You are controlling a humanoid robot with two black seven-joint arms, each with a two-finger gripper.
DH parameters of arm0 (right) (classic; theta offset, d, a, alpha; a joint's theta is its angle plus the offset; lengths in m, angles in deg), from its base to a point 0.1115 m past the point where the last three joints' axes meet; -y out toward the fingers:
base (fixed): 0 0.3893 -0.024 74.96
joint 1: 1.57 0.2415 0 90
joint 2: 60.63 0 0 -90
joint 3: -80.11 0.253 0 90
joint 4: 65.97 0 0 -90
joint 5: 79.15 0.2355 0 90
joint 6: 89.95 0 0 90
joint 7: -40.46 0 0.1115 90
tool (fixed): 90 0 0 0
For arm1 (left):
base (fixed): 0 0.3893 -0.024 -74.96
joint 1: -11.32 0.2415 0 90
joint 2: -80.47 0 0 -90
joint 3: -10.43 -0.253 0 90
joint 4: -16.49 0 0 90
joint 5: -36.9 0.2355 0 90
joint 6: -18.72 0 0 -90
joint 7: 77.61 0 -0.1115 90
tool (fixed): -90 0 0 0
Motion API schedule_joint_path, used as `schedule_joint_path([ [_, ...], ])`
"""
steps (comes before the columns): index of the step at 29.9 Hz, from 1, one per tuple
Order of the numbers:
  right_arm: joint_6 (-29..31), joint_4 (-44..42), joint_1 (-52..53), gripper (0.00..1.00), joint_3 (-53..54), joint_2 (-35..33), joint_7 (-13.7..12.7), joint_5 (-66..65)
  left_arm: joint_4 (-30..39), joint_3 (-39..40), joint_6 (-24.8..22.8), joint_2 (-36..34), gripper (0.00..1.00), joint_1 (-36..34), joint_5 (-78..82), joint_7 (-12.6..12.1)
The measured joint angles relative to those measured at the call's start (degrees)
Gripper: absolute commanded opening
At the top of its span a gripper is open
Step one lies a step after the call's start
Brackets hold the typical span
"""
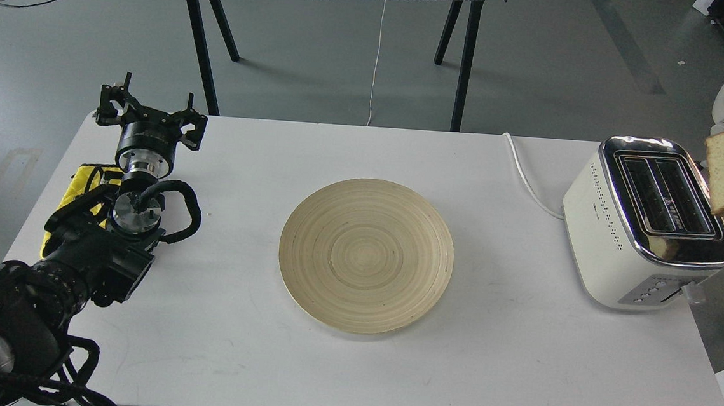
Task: Put bread in toaster with right arm
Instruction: 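Raise the held bread high and carry it above the toaster, then lower the bread into the toaster slot and release it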
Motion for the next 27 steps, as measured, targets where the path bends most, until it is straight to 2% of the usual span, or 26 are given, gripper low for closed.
schedule_joint_path([
  [27, 0.0, -6.69, 0.37, 0.0, -0.46, 11.11, -0.18, 0.17, 0.0, 0.0, 0.0, 0.03, 1.0, 0.0, -0.07, 0.01],
])
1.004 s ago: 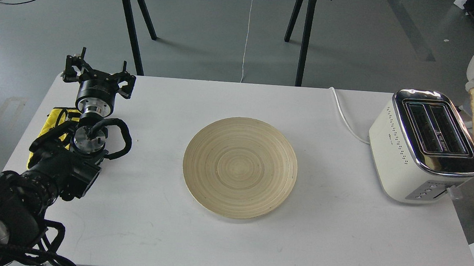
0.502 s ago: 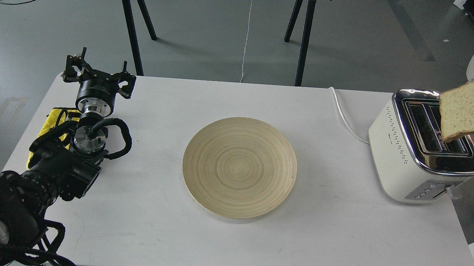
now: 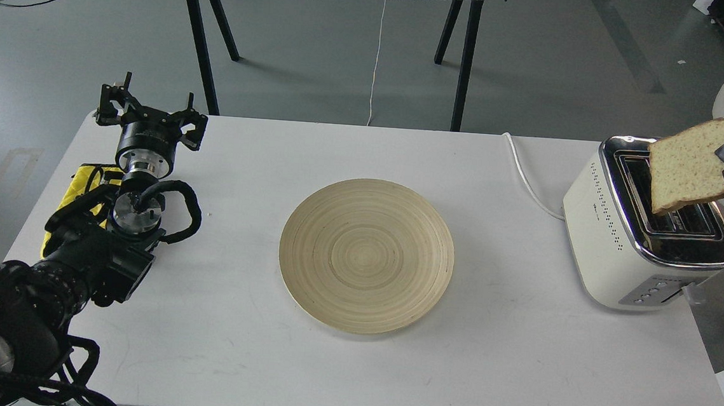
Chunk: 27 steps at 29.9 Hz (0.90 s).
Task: Put bread in toaster with right arm
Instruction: 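Lower the bread into the toaster slot and release it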
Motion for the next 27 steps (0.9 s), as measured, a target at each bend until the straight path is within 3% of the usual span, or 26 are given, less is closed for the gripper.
schedule_joint_path([
  [11, 0.0, -1.64, 0.05, 0.04, -2.24, 1.3, 0.03, 0.09, 0.0, 0.0, 0.0, 0.0, 1.0, 0.0, 0.04, 0.0],
  [18, 0.0, -2.54, -0.22, 0.32, -3.52, 1.73, 0.15, 0.06, 0.0, 0.0, 0.0, 0.0, 1.0, 0.0, 0.04, 0.04],
  [23, 0.0, -3.27, -0.07, 0.43, -4.19, 2.99, 0.22, 0.25, -0.01, 0.0, 0.0, 0.0, 1.0, 0.01, 0.04, 0.04],
  [25, 0.0, -4.02, -0.07, 0.56, -4.22, 3.78, 0.23, 0.35, -0.02, 0.0, 0.0, 0.0, 1.0, 0.01, 0.04, 0.03],
  [27, 0.0, -4.41, 0.1, 0.62, -4.23, 4.31, 0.23, 0.42, -0.01, 0.0, 0.0, 0.0, 1.0, 0.01, 0.04, 0.01],
])
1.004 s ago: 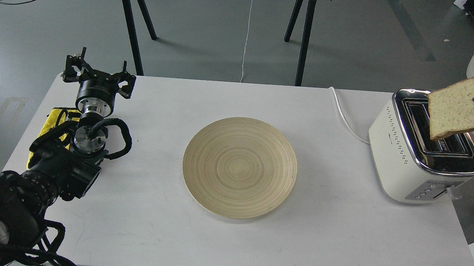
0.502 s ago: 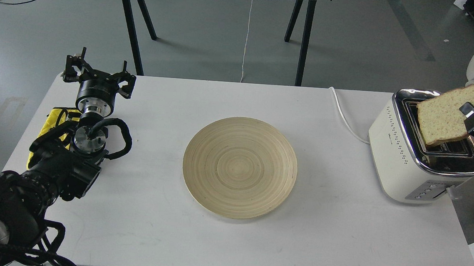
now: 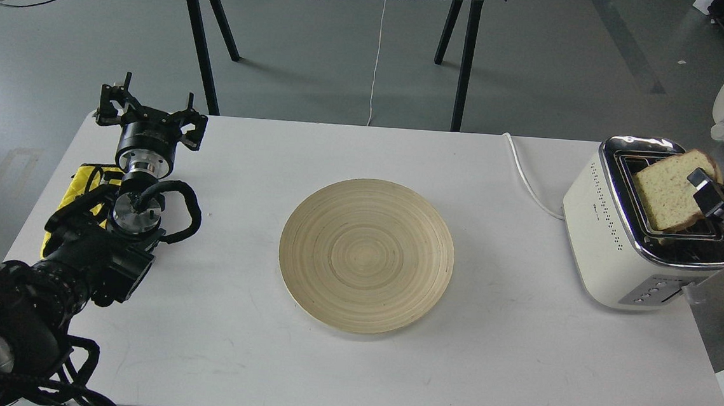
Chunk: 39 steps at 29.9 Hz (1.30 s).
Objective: Put bread in toaster with right arm
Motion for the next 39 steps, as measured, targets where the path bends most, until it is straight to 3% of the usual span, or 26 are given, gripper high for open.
schedule_joint_path([
  [4, 0.0, -0.18, 0.48, 0.74, 0.56, 0.25, 0.0, 0.24, -0.01, 0.0, 0.0, 0.0, 1.0, 0.0, 0.0, 0.0],
  [12, 0.0, 0.33, 2.47, 0.84, 8.89, -0.38, -0.06, 3.12, 0.02, 0.0, 0.0, 0.0, 1.0, 0.0, 0.0, 0.0],
  [15, 0.0, 0.73, 2.47, 0.98, 15.21, 0.06, 0.22, 10.23, 0.02, 0.0, 0.0, 0.0, 1.0, 0.0, 0.0, 0.0],
  [25, 0.0, 8.82, 2.28, 0.99, 22.66, 3.53, 0.35, 28.98, 0.0, 0.0, 0.0, 0.0, 1.0, 0.0, -0.01, 0.0],
  [39, -0.01, 9.28, 2.11, 0.99, 28.84, 25.04, 1.01, 29.66, -0.01, 0.0, 0.0, 0.0, 1.0, 0.0, -0.01, 0.0],
])
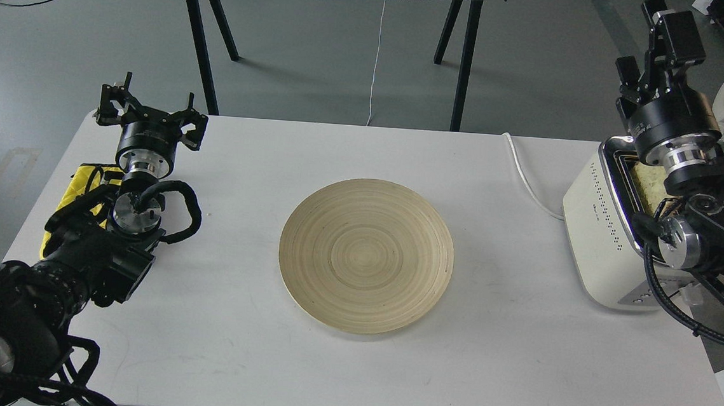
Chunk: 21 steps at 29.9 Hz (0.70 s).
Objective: Put bread in toaster with right arm
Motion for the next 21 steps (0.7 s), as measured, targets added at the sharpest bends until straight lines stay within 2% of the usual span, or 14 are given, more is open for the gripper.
schedule_joint_path([
  [6, 0.17, -0.89, -1.01, 0.99, 0.24, 8.26, 0.1, -0.02, 0.01, 0.0, 0.0, 0.0, 1.0, 0.0, 0.0, -0.02],
  [10, 5.53, -3.35, -2.17, 0.99, 0.71, 13.56, 0.07, -0.03, 0.02, 0.0, 0.0, 0.0, 1.0, 0.0, 0.0, -0.02],
  [14, 17.06, -9.13, -3.91, 0.99, 4.99, 17.24, 0.66, 2.24, 0.02, 0.0, 0.0, 0.0, 1.0, 0.0, 0.0, -0.01],
  [21, 45.42, -29.32, -5.57, 0.99, 14.45, 23.56, 1.55, 11.13, 0.02, 0.0, 0.0, 0.0, 1.0, 0.0, 0.04, 0.02],
])
